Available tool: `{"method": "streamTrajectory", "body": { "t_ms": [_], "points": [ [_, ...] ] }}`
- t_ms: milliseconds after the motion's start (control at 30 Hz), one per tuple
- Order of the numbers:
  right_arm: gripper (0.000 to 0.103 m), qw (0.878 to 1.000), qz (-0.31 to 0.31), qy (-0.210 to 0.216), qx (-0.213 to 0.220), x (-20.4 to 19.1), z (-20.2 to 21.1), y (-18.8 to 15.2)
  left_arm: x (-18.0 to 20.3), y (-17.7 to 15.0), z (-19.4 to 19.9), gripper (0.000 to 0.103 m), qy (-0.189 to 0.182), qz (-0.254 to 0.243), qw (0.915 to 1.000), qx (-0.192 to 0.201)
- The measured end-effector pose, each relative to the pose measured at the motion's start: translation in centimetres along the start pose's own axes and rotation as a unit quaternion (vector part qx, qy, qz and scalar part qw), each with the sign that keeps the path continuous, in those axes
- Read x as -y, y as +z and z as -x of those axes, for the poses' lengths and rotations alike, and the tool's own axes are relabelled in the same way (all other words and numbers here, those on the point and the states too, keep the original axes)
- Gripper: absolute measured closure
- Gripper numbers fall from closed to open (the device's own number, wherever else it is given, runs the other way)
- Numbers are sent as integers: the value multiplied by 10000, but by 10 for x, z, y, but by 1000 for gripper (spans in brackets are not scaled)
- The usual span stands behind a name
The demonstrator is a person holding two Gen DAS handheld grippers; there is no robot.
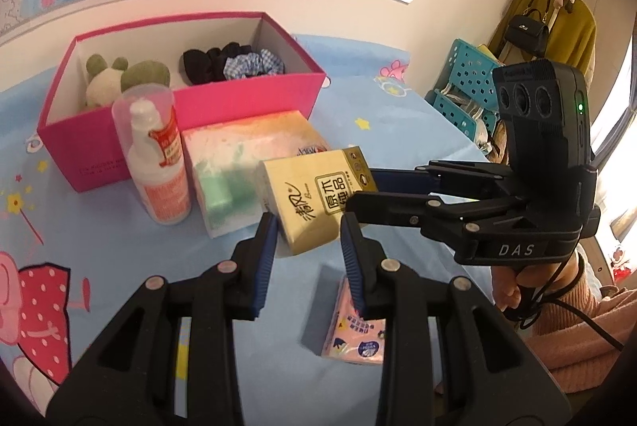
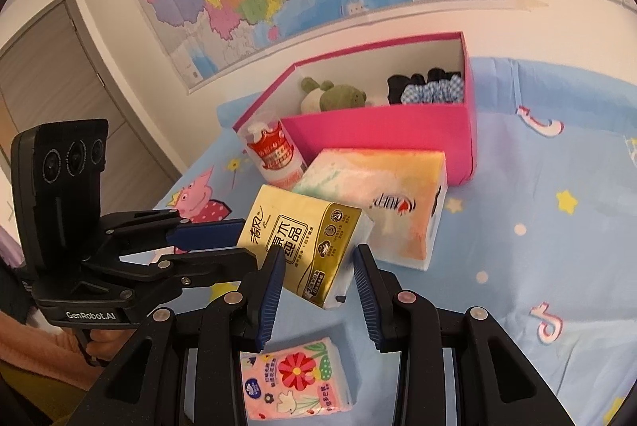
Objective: Organize soft objects
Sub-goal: 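Carry the yellow packet into the pink box and release it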
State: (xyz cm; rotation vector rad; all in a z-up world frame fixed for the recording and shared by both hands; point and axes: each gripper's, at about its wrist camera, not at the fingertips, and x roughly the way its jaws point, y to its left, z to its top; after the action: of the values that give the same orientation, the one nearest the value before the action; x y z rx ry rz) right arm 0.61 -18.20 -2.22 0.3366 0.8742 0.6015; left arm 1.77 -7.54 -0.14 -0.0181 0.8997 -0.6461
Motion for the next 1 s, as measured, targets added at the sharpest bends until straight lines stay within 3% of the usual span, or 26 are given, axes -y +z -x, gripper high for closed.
{"method": "streamTrajectory", "body": {
  "t_ms": [1000],
  "points": [
    [67, 9987, 369, -40, 351, 0, 1, 54, -10, 46, 0, 69, 439, -192, 9980, 412]
  ]
}}
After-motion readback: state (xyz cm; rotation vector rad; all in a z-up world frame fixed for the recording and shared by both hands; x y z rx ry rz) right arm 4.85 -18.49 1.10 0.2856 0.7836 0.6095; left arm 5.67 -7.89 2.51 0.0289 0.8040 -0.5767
